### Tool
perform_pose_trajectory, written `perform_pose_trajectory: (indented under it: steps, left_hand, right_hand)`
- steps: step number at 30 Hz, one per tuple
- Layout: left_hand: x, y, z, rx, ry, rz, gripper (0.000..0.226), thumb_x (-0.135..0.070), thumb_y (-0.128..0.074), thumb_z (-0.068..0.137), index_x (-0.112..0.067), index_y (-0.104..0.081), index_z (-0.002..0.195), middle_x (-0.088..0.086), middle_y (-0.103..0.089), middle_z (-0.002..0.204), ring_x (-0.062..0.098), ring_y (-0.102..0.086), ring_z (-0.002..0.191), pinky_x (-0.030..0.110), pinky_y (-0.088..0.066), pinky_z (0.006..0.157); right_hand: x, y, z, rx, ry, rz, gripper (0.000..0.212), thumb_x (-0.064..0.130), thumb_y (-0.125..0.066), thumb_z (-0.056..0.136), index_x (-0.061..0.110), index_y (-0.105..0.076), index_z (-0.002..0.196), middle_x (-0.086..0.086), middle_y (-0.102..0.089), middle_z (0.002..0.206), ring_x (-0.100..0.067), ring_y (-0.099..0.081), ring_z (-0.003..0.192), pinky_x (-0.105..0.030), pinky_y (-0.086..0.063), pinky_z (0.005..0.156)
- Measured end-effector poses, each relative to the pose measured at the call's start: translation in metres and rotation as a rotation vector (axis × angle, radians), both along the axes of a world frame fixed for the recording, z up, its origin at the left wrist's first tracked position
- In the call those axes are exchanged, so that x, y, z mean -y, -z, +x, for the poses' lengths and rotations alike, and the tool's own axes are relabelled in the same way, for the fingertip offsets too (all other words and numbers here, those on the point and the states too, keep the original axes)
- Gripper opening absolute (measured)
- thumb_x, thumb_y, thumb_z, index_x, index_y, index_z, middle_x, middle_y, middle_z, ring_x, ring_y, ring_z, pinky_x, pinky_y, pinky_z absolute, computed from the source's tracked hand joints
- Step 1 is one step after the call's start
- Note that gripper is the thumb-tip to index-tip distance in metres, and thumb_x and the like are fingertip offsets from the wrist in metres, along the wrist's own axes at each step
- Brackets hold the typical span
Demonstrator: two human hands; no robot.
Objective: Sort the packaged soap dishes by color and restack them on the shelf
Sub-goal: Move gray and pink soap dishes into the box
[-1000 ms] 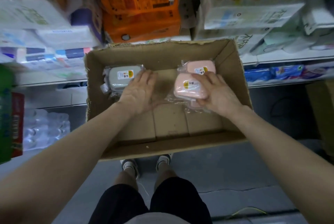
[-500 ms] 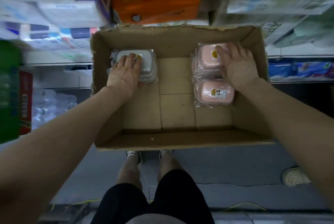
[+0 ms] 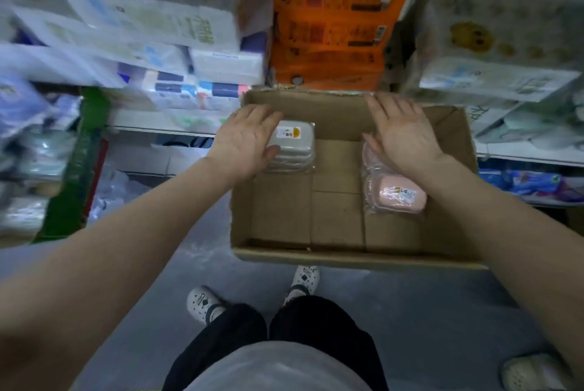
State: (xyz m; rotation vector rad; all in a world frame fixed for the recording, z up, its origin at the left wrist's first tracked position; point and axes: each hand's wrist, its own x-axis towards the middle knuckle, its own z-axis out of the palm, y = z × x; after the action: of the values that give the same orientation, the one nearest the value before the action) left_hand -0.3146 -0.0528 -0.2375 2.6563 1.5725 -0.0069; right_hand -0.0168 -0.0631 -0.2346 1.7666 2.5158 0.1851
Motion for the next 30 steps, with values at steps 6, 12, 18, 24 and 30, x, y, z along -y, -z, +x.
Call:
perform_pose_trajectory:
  steps: [6,12,18,24,30]
  left_hand:
    - [0.035,-0.026,-0.121,0.08,-0.06,0.136,0.056,-0.027,-0.075,0.077,-0.006,-0.057,0.126,0.017,-0.06,0.123,0.039,-0.057,0.11,0.046,-0.046,0.096]
    - [0.087,-0.032,-0.27,0.054,-0.22,0.136,0.06,-0.031,-0.077,0.073,-0.008,-0.059,0.126,0.015,-0.06,0.123,0.037,-0.058,0.11,0.044,-0.047,0.094]
    - [0.139,-0.026,-0.399,0.039,-0.402,0.113,0.061,-0.032,-0.075,0.074,-0.011,-0.056,0.128,0.012,-0.059,0.124,0.036,-0.057,0.109,0.044,-0.049,0.094]
    - [0.169,-0.011,-0.495,0.062,-0.573,0.059,0.063,-0.031,-0.077,0.073,-0.011,-0.056,0.13,0.011,-0.059,0.125,0.035,-0.055,0.115,0.047,-0.047,0.097]
    - [0.148,0.018,-0.572,0.103,-0.703,0.012,0.058,-0.031,-0.076,0.076,-0.009,-0.058,0.126,0.015,-0.061,0.121,0.037,-0.058,0.11,0.049,-0.05,0.093]
  right_hand:
    - [0.002,-0.032,-0.131,-0.093,-0.117,0.094,0.068,0.031,-0.062,0.088,0.002,-0.039,0.145,-0.023,-0.049,0.139,-0.041,-0.048,0.125,-0.052,-0.038,0.105]
    - [0.013,-0.028,-0.282,-0.13,-0.259,0.082,0.07,0.029,-0.067,0.085,0.001,-0.041,0.144,-0.024,-0.051,0.136,-0.042,-0.049,0.123,-0.05,-0.039,0.102]
    - [0.019,-0.02,-0.432,-0.174,-0.426,0.072,0.065,0.028,-0.064,0.086,-0.002,-0.042,0.14,-0.022,-0.051,0.13,-0.041,-0.05,0.115,-0.05,-0.041,0.094]
    - [0.005,-0.007,-0.549,-0.166,-0.563,-0.01,0.068,0.035,-0.062,0.085,0.003,-0.041,0.141,-0.017,-0.05,0.13,-0.039,-0.049,0.114,-0.048,-0.041,0.095]
    - [-0.042,0.006,-0.645,-0.166,-0.666,-0.055,0.069,0.036,-0.064,0.086,0.002,-0.043,0.142,-0.018,-0.052,0.131,-0.038,-0.051,0.117,-0.048,-0.048,0.093]
